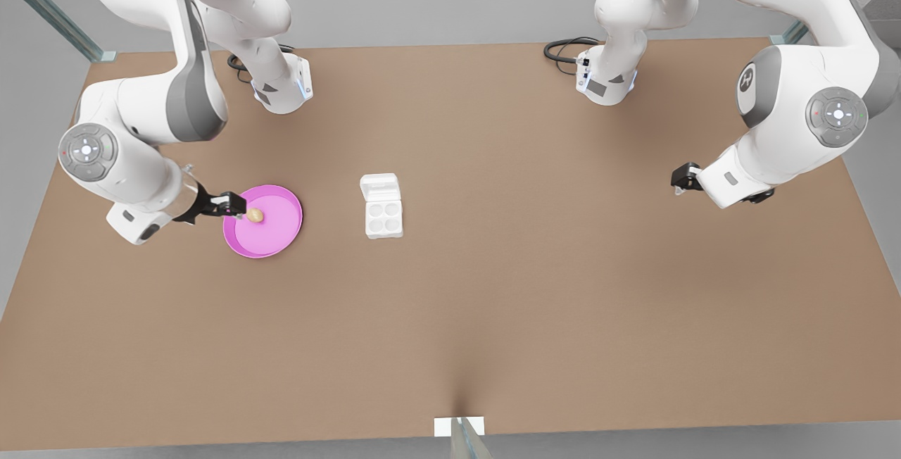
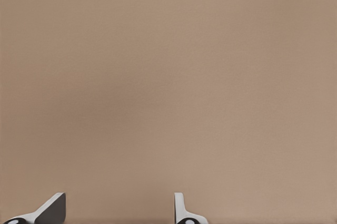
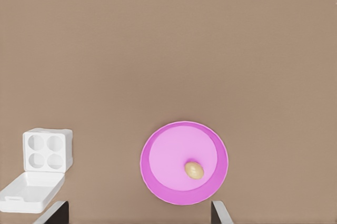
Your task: Pack egg into the box and close the box lid
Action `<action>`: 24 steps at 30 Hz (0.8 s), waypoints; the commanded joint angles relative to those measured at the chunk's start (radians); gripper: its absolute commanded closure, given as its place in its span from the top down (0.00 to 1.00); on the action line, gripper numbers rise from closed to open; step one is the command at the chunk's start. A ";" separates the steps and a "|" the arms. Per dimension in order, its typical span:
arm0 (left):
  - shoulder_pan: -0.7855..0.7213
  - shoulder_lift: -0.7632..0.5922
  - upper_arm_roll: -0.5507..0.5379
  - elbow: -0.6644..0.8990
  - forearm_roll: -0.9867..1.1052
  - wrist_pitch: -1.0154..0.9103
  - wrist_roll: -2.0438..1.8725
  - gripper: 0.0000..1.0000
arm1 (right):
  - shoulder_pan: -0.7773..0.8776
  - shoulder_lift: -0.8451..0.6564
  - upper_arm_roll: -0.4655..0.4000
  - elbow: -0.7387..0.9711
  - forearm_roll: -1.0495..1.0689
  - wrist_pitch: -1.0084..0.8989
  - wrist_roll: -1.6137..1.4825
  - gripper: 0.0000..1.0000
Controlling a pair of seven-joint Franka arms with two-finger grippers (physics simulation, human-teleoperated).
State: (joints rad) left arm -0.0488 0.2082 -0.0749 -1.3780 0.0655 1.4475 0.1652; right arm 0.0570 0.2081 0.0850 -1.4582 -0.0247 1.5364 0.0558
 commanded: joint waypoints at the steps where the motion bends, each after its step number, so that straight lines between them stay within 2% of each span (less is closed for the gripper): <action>1: 0.000 -0.001 0.000 0.000 0.000 -0.001 -0.007 1.00 | -0.023 0.002 -0.001 0.001 0.008 -0.005 -0.011 1.00; 4: 0.000 -0.001 0.000 0.000 0.000 -0.001 -0.007 1.00 | -0.042 0.010 -0.002 0.001 0.005 -0.004 -0.005 1.00; 13: 0.000 0.008 0.000 0.000 0.000 -0.001 -0.009 1.00 | 0.001 0.169 0.004 -0.019 0.008 -0.004 0.045 1.00; 17: 0.000 0.013 0.000 0.000 -0.001 -0.001 -0.009 1.00 | -0.032 0.156 0.004 -0.307 0.009 0.346 0.045 1.00; 19: 0.000 0.017 0.000 0.000 -0.001 -0.001 -0.007 1.00 | -0.062 0.031 0.004 -0.531 0.009 0.542 0.039 1.00; 22: 0.000 0.020 0.000 0.000 -0.001 -0.001 -0.009 1.00 | -0.138 -0.015 0.004 -0.600 0.009 0.583 0.024 1.00; 24: 0.000 0.020 0.000 0.000 -0.001 -0.001 -0.007 1.00 | -0.170 -0.023 0.004 -0.685 0.008 0.714 -0.037 1.00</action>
State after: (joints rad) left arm -0.0490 0.2296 -0.0754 -1.3781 0.0640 1.4467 0.1593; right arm -0.1041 0.1918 0.0887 -2.1223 -0.0179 2.0093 0.0697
